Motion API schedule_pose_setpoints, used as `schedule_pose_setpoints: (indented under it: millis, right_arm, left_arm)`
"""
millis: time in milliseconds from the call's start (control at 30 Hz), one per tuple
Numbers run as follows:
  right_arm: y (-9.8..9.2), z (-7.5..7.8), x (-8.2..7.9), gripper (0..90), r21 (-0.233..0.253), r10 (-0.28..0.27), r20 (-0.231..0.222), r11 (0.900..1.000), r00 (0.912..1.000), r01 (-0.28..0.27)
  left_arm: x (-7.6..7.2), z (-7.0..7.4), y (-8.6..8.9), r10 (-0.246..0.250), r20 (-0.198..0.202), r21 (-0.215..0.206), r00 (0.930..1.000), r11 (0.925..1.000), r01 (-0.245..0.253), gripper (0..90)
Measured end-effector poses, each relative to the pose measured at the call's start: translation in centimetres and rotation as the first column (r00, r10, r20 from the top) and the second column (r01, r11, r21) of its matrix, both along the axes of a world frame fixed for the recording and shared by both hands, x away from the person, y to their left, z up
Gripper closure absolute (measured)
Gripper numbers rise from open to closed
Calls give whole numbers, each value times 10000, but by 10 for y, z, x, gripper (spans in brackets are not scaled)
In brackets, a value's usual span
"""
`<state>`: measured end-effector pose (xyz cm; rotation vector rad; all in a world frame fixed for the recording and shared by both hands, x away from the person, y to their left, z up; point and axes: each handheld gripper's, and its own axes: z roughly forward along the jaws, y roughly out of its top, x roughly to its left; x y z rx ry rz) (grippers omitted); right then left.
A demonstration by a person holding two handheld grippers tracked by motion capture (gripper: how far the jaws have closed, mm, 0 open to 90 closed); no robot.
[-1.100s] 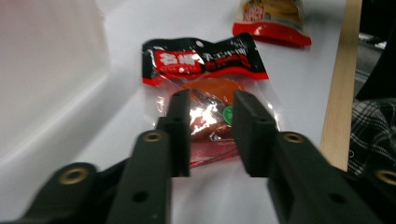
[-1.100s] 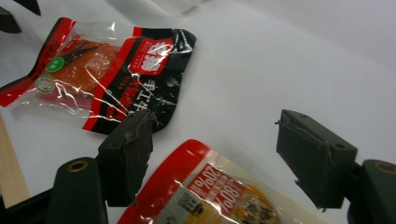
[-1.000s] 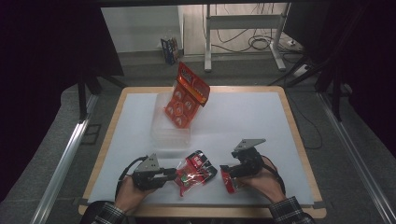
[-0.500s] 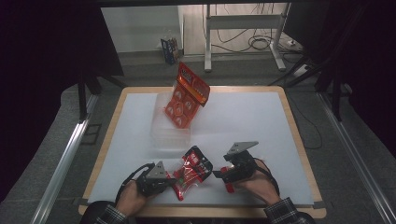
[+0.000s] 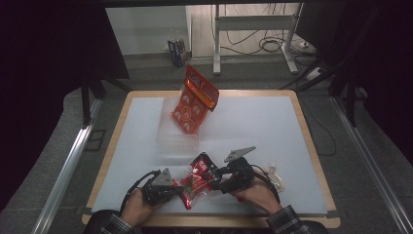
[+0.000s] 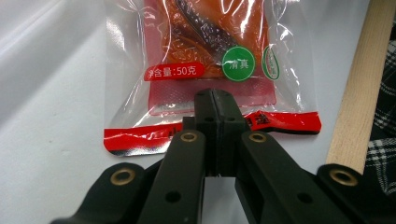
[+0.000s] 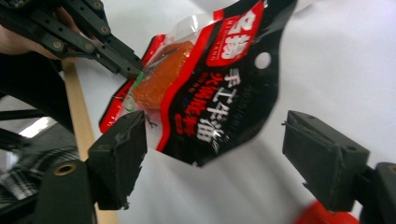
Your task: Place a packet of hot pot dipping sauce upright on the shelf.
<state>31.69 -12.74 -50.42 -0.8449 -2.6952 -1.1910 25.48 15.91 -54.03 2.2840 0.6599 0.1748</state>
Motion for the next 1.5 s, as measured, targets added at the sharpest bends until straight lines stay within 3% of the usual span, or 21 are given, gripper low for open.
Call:
schedule_pose_setpoints:
  millis: [333,567,633,767,833,1033,1133,1300,1500]
  right_arm:
    - [24,-10,7,307,314,612,-891,9978,9941,-586]
    - [42,-7,10,429,753,931,-849,9934,9920,-868]
    - [49,-6,9,475,703,999,-720,9930,9924,-948]
    - [61,-8,7,537,399,1260,-959,9917,9874,-1226]
    - [63,-7,7,572,502,1236,-958,9916,9877,-1192]
    - [62,-5,14,674,1021,1070,-1779,9907,9782,-898]
    - [61,0,15,688,1155,1114,-1539,9888,9818,-941]
    - [59,11,15,692,964,1163,-966,9896,9885,-1070]
    - [52,25,15,694,869,1110,-333,9904,9933,-1078]
  left_arm:
    - [0,1,-1,25,17,88,10000,10000,-25,900]
    - [-1,1,-1,27,45,115,10000,9999,-28,900]
    - [-1,2,0,-50,84,253,10000,9997,48,900]
    - [-1,2,1,-66,32,175,10000,9998,65,895]
    - [-1,2,1,-95,-4,167,10000,9998,95,886]
    - [0,6,6,-415,-75,-54,9991,9991,415,812]
    - [0,10,11,-207,116,-342,9997,9992,211,733]
    - [-1,17,17,4,561,-909,9984,9958,47,617]
    - [-2,21,21,304,719,-1207,9969,9925,-216,459]
